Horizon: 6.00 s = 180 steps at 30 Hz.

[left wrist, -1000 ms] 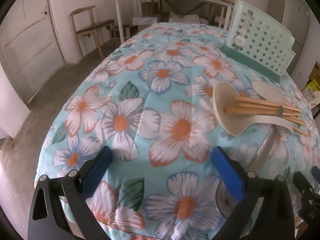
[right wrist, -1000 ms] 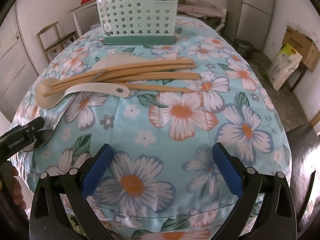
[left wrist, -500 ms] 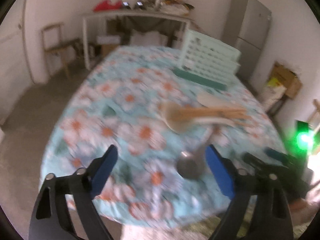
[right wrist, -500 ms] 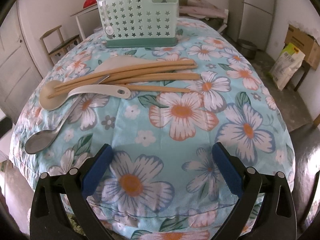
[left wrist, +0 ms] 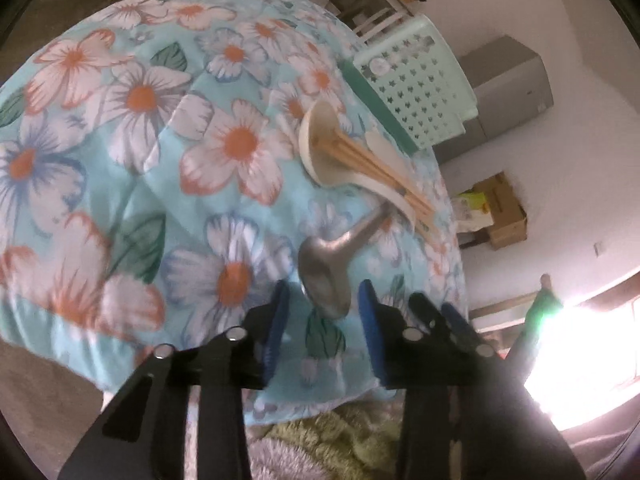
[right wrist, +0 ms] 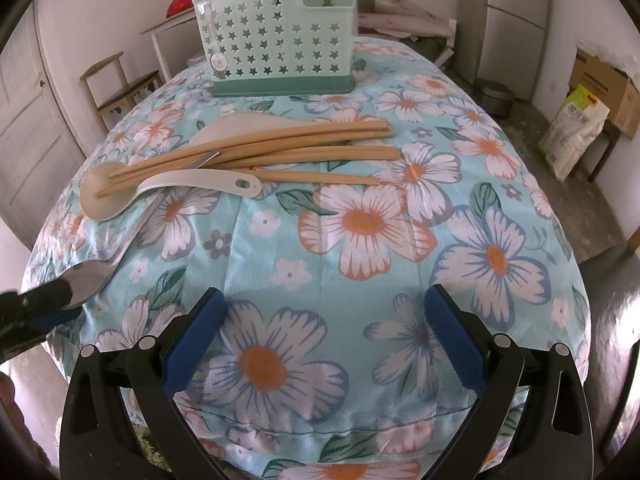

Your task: Organize utensils

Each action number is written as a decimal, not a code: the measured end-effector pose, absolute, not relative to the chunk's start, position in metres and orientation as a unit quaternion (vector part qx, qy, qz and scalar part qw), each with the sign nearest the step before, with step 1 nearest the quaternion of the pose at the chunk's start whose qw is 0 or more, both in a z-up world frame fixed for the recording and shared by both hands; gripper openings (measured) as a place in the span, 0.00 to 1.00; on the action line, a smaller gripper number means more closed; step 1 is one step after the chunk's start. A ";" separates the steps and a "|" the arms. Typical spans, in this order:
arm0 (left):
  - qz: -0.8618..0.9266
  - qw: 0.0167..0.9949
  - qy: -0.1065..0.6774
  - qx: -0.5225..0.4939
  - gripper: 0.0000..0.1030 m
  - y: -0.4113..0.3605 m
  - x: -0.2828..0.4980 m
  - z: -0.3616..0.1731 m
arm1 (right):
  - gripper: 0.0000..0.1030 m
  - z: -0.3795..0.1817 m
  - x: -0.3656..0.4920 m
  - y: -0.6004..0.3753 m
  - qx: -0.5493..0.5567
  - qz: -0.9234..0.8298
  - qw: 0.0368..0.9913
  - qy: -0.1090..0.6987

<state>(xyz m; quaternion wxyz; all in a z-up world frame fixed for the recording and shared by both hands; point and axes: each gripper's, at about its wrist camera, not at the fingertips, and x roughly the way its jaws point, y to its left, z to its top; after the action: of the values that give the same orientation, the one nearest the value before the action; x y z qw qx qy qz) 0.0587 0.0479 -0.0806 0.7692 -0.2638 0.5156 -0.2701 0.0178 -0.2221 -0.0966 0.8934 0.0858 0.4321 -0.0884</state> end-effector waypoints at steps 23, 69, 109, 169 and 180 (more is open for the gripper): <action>-0.219 0.797 0.515 -0.225 0.11 0.047 0.069 -0.077 | 0.93 -0.097 0.018 -0.222 0.086 -0.088 0.894 0.431; -0.220 0.800 0.515 -0.212 0.33 0.054 0.057 -0.070 | 0.93 -0.093 0.016 -0.223 0.086 -0.087 0.895 0.429; -0.137 0.885 0.386 -0.222 0.02 0.164 0.094 0.022 | 0.31 -0.060 0.078 -0.066 -0.140 0.152 0.920 0.334; -0.200 0.960 0.183 0.067 0.02 -0.023 0.191 0.156 | 0.02 0.026 0.113 -0.285 0.433 0.374 0.792 0.212; -0.165 0.921 0.188 0.300 0.02 -0.107 0.219 0.122 | 0.02 0.017 0.113 -0.299 0.448 0.358 0.793 0.207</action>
<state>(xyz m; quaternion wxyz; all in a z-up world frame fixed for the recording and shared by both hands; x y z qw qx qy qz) 0.2195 -0.1075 0.1223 0.9206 0.3000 0.1882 -0.1645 0.1129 -0.2987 0.0167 0.7928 0.4478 0.2074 0.3577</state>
